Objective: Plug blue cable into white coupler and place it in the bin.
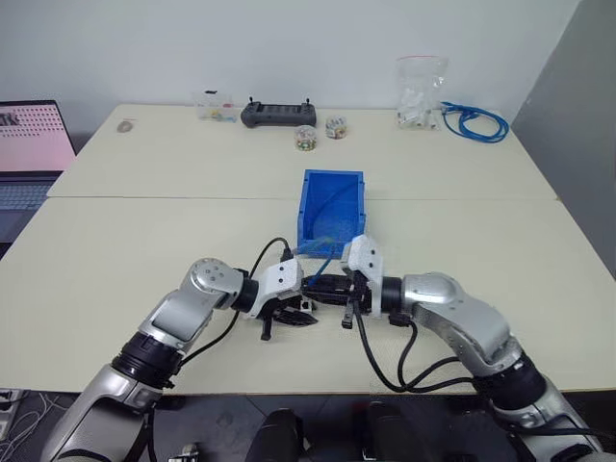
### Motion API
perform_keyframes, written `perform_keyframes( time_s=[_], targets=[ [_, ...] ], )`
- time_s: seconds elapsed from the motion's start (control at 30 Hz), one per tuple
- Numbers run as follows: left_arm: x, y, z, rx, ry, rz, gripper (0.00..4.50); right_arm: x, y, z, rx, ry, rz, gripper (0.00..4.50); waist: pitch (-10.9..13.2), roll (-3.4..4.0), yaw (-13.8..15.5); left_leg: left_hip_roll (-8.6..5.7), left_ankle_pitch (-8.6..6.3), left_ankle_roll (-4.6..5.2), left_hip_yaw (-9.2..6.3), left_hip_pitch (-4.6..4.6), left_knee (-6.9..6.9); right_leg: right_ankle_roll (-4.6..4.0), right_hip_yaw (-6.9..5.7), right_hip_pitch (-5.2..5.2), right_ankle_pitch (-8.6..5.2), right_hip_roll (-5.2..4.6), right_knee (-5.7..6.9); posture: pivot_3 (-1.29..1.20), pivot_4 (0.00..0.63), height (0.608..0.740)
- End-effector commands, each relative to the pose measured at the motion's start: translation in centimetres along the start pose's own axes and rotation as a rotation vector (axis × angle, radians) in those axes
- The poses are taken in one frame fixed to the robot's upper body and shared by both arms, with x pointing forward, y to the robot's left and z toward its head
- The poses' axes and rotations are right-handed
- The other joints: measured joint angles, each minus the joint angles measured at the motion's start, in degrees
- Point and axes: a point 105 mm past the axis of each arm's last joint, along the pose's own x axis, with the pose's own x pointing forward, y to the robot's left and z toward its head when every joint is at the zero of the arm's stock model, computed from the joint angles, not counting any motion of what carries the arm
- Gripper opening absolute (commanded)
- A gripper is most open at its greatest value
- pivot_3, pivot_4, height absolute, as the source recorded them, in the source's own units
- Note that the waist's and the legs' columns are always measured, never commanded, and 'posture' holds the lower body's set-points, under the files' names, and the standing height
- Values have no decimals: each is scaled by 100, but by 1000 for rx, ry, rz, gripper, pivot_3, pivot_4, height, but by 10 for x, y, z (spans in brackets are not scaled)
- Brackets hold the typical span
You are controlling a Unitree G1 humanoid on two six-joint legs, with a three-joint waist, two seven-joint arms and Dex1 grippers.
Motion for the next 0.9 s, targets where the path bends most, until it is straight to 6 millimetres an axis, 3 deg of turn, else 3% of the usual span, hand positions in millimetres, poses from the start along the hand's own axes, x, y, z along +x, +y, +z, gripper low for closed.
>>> perform_keyframes(
  time_s=[0.03,0.9],
  targets=[
    [8,-11,-10,-29,36,-52,799,8,1,6,-59,-5,39,113,0,0,-6,-1,0,0,2,0,0,0,3,0,0,-2,0,0,150,740],
    [5,-12,-15,-28,54,-41,799,6,9,-24,-98,142,143,113,-1,1,-16,0,0,0,3,10,0,-1,5,0,0,-2,13,0,150,740]
  ],
)
